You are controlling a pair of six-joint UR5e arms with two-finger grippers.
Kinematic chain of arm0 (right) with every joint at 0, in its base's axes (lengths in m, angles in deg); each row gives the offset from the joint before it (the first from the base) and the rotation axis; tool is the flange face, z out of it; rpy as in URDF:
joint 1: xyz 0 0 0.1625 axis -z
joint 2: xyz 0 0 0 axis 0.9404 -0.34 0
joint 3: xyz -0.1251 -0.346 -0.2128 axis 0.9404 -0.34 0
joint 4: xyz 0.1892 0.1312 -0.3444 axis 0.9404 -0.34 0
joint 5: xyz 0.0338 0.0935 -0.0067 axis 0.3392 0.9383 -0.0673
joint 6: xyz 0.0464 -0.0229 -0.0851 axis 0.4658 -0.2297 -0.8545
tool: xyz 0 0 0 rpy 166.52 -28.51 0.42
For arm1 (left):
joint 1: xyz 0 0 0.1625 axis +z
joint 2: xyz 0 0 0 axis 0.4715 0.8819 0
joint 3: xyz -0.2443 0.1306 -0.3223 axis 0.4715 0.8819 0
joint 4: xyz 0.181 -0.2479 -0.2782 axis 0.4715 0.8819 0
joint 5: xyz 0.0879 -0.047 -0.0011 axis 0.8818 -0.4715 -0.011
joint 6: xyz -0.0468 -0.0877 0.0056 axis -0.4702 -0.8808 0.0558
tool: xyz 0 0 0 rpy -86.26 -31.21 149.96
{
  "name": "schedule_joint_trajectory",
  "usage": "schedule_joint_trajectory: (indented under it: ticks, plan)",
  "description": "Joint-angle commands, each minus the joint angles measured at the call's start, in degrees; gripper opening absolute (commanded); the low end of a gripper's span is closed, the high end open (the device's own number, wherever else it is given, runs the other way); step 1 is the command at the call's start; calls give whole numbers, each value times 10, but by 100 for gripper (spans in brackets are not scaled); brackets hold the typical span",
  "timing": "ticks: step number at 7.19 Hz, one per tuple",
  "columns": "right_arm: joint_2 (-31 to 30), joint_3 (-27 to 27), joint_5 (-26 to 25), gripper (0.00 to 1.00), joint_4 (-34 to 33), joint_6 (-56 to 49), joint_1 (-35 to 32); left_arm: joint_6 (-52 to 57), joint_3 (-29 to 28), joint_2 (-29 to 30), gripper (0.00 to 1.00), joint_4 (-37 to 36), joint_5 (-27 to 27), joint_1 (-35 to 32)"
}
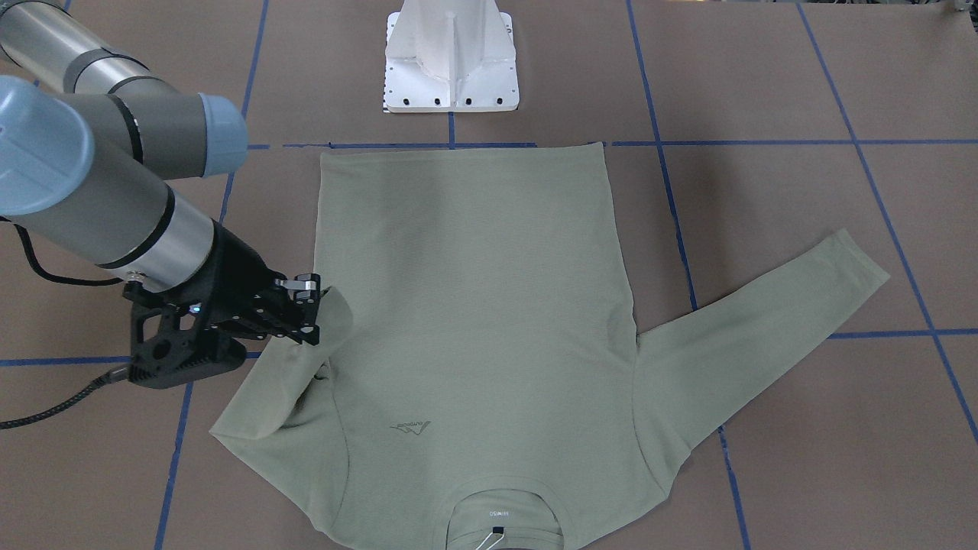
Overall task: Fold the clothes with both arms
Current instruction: 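Carry the sleeve cuff across the shirt body toward the other sleeve with the right gripper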
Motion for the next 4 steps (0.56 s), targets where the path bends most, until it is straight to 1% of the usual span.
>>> schedule_joint_trajectory:
  ticks: [1,2,3,4]
  plan:
    - [115,-73,-5,0,0,36,14,0,-1,0,100,0,1,0]
    - [139,-76,-9,0,4,37,33,1,-7,1,100,0,1,0]
    - [160,-76,-40,0,18,60,79,1,-14,2,100,1,1,0]
    - [174,-71,-116,0,29,104,145,1,-18,4,100,1,0,0]
